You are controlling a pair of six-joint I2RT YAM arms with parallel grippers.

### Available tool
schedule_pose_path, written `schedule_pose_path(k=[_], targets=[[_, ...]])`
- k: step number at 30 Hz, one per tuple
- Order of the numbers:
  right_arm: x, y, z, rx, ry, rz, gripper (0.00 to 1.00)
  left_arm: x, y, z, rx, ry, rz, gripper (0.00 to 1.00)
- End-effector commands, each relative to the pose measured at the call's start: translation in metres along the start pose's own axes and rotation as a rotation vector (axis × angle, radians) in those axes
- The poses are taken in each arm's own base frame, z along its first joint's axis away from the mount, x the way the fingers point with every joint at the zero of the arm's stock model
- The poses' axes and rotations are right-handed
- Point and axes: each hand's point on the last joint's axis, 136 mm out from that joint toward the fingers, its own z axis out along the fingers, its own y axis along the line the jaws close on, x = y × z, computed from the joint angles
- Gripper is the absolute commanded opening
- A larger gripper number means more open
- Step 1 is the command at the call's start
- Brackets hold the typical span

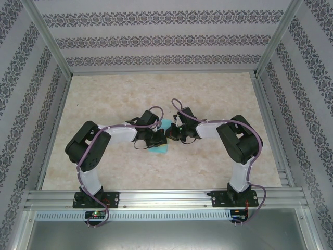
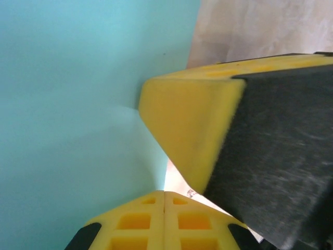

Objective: Fold a paper plane with a square sheet of paper (pick it up from the middle)
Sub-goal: Fold the square sheet of paper in half at the center of the table.

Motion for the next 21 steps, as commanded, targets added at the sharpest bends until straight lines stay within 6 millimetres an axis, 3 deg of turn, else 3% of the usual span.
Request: schedule_pose_path(k=[1, 9, 21], targets=[[-0.003, -0.002, 0.004, 0.000, 0.008, -0.013, 0.00, 0.009, 0.013, 0.009, -0.035, 0.018, -0.012, 0.00], [-0.013, -0.009, 0.004, 0.014, 0.001, -0.044, 0.00, 0.026, 0.043, 0.009, -0.132, 0.053, -0.047, 0.00], [-0.060, -0.036, -0.003, 0.078, -0.080, -0.013, 0.00, 0.044, 0.070, 0.009, -0.219, 0.106, -0.097, 0.00]])
